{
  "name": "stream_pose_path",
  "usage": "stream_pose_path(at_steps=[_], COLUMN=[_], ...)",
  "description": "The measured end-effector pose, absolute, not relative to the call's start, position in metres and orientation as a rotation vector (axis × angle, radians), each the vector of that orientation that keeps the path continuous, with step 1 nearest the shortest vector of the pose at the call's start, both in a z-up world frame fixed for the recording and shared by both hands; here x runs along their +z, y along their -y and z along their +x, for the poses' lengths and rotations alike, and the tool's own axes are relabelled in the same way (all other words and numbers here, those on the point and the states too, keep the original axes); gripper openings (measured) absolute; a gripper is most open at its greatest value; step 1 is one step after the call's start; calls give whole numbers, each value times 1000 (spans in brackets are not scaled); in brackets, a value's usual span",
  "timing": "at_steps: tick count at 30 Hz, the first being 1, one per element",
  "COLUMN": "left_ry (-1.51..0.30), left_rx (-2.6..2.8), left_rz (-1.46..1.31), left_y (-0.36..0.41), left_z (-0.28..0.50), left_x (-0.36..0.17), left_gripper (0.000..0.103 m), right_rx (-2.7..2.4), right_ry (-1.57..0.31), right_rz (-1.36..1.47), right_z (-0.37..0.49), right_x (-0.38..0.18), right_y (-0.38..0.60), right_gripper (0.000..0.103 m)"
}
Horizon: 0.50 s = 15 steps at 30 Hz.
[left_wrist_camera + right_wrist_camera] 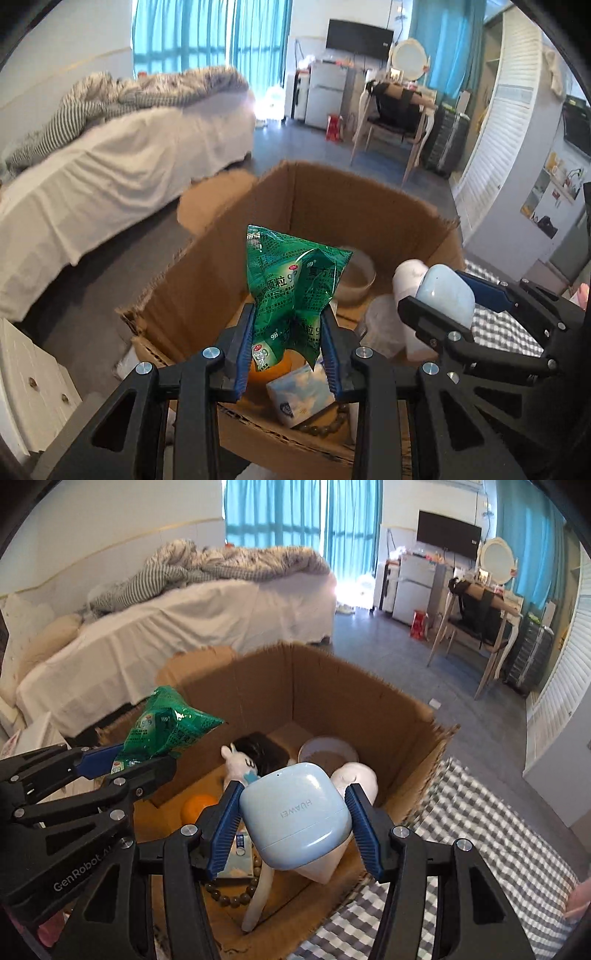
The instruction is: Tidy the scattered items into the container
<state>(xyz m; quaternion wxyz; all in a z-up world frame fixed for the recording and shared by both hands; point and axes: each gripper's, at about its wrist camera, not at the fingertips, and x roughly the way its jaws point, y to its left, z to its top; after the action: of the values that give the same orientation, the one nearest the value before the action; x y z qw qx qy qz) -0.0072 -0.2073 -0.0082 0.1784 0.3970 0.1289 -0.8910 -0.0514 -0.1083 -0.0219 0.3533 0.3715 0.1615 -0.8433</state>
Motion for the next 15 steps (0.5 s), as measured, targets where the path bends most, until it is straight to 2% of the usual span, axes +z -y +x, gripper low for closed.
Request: stream_pose_path(at_steps=[4, 5, 6, 8, 10, 15], left_ry=[-381, -379, -380, -420, -467, -425], left_rx=[-2497, -2479, -2451, -2443, -2468, -2499], left_rz=[1125, 1119, 1112, 1091, 1068, 1033], left_y=[213, 213, 214, 221, 225, 212], left_z=[-9, -8, -7, -4, 0, 4], left_x=[-18, -17, -16, -14, -11, 2], left_gripper=[57, 69, 83, 95, 100, 101], right_rx=[-2189, -2208, -2227, -2279, -2310, -2377], right_ry=[-441, -446, -452, -448, -407, -344], right_rz=[1028, 1021, 1015, 992, 978, 968], right_z=[-62, -60, -59, -59, -60, -59], right_x=[-29, -27, -25, -20, -14, -1], right_y=[105, 102, 99, 90, 81, 55], right_gripper=[59, 61, 68, 77, 84, 84])
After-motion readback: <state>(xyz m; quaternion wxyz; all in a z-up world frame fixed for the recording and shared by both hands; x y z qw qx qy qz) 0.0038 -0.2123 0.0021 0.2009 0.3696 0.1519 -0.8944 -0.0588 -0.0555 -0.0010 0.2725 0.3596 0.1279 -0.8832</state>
